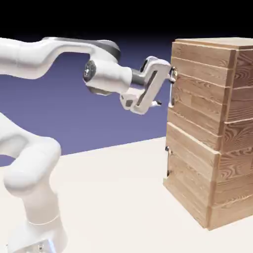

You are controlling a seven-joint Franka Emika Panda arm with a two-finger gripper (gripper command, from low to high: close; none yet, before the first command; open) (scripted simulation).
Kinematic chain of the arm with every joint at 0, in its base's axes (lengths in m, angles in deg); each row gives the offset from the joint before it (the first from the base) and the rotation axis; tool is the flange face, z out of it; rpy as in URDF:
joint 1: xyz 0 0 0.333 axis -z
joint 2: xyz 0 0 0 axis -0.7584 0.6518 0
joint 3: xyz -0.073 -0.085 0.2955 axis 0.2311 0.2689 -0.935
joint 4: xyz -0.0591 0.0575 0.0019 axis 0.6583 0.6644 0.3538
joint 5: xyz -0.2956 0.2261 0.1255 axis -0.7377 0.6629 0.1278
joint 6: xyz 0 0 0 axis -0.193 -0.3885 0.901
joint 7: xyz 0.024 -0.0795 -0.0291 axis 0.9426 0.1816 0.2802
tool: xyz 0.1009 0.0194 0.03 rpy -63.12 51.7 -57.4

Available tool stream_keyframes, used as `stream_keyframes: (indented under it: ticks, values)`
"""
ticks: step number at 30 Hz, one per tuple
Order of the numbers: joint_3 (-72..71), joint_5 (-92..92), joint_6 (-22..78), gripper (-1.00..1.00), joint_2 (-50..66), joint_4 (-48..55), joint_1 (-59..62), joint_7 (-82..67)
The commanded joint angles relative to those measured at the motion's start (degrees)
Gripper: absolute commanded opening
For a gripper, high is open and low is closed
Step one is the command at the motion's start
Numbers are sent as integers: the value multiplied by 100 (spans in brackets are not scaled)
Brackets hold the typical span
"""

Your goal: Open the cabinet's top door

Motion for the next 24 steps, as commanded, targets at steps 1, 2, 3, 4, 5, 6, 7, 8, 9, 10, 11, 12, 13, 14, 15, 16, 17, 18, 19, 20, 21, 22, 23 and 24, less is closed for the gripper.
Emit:
stream_keyframes:
  ticks: [1, 2, 3, 4, 5, 6, 7, 8, 9, 10, 11, 12, 13, 14, 15, 16, 17, 18, 19, 20, 21, 22, 23, 24]
  values:
    - [-85, 250, 12, 0, -36, 32, 74, 93]
    - [-169, 499, 24, 0, -72, 64, 148, 186]
    - [-254, 748, 36, 0, -107, 95, 222, 279]
    - [-338, 997, 49, 0, -143, 127, 295, 372]
    - [-423, 1246, 61, 0, -179, 159, 369, 464]
    - [-507, 1496, 73, 0, -214, 191, 443, 557]
    - [-592, 1745, 85, 0, -250, 222, 517, 650]
    - [-676, 1994, 97, 0, -286, 254, 591, 743]
    - [-761, 2243, 109, 0, -322, 286, 665, 836]
    - [-845, 2493, 122, 0, -357, 318, 738, 929]
    - [-930, 2742, 134, 0, -393, 350, 812, 1022]
    - [-1014, 2991, 146, 0, -429, 381, 886, 1115]
    - [-1099, 3240, 158, 0, -465, 413, 960, 1207]
    - [-1184, 3489, 170, 0, -500, 445, 1034, 1300]
    - [-1268, 3739, 182, 0, -536, 477, 1108, 1393]
    - [-1353, 3988, 194, 0, -572, 508, 1181, 1486]
    - [-1437, 4237, 207, 0, -608, 540, 1255, 1579]
    - [-1522, 4486, 219, 0, -643, 572, 1329, 1672]
    - [-1606, 4736, 231, 0, -679, 604, 1403, 1765]
    - [-1691, 4985, 243, 0, -715, 636, 1477, 1858]
    - [-1775, 5234, 255, 0, -750, 667, 1551, 1950]
    - [-1860, 5483, 267, 0, -786, 699, 1624, 2043]
    - [-1944, 5733, 279, 0, -822, 731, 1698, 2136]
    - [-2029, 5981, 292, 0, -858, 763, 1772, 2229]
